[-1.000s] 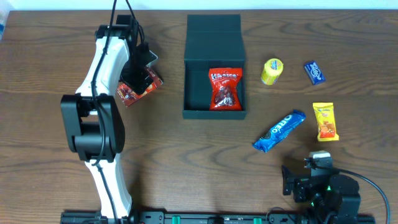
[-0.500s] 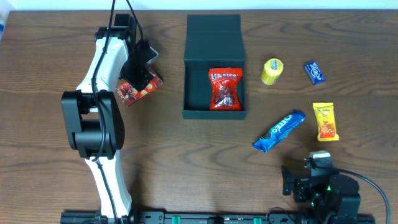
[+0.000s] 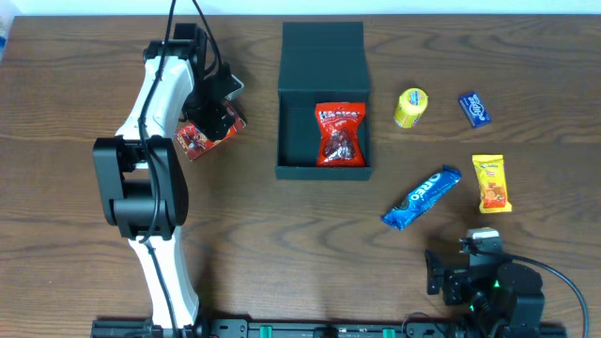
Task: Pack container
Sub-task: 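Grasp the Hello Panda box with the left gripper and lift it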
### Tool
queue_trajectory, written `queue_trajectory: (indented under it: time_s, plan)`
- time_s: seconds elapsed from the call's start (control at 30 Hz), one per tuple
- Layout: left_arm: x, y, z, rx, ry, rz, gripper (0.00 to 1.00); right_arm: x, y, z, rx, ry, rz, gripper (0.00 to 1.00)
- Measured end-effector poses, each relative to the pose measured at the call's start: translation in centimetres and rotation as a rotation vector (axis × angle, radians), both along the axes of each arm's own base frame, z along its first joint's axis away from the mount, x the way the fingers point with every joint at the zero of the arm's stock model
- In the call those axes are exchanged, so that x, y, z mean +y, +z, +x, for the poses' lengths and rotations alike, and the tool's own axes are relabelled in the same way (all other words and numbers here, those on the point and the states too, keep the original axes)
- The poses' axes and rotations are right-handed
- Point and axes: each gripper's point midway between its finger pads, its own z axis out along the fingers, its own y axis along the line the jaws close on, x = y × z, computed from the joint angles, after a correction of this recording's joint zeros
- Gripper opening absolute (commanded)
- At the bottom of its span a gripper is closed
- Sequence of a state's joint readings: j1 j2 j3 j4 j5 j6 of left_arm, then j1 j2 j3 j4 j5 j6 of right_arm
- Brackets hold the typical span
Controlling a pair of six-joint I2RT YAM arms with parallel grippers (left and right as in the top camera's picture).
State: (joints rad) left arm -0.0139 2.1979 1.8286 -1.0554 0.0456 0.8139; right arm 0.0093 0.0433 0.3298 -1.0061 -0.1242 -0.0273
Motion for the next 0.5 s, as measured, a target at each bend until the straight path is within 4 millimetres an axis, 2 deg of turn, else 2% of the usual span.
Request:
queue_trajectory:
  time_s: [0.27,0.5]
  plan:
    - [0.0,-2.5,0.1,0.039,0.000,0.001,0.95,0.0,0.0,0.0,0.000,0.000,0.000,0.99]
    - [0.0,-3.8,0.3,0.049,0.001,0.001,0.95,0.0,0.0,0.0,0.000,0.000,0.000,0.99]
